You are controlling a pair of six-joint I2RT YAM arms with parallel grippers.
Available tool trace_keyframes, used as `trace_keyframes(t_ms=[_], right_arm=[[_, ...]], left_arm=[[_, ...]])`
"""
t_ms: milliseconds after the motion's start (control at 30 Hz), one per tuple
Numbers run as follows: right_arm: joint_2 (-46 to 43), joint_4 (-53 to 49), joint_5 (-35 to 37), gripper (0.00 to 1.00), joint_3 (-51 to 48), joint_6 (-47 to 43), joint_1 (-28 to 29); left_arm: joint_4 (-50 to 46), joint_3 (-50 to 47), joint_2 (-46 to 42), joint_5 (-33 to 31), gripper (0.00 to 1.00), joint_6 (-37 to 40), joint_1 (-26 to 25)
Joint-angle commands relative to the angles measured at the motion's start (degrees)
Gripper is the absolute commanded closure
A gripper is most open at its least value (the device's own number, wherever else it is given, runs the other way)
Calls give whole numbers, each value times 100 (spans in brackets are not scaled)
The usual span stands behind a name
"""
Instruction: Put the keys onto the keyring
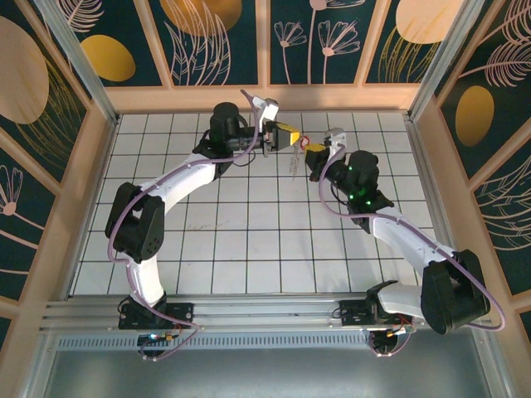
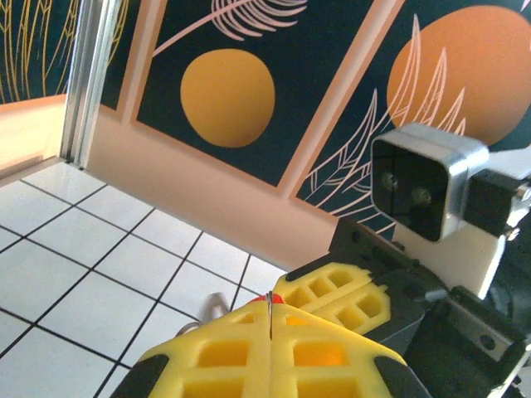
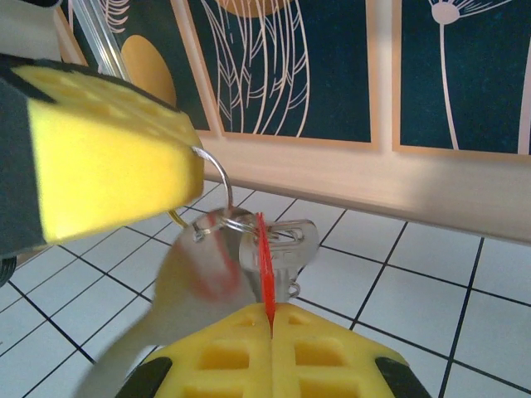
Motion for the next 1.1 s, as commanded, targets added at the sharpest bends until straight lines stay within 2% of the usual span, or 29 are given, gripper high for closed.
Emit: trace_keyframes(t_ms=[0, 367, 800, 1067], right_arm=[[-138, -29, -64, 100, 185, -23, 18], [-82, -98, 98, 100, 204, -80, 16], [-256, -67, 138, 100, 10, 37, -221], [-94, -63, 51, 100, 165, 26, 10]], left_arm=[[-245, 23, -169, -143, 100, 435, -54], [-630, 119, -109, -207, 100, 768, -94], [-635, 122, -166, -189, 100, 757, -96], [-561, 166, -139, -172, 100, 682, -97]])
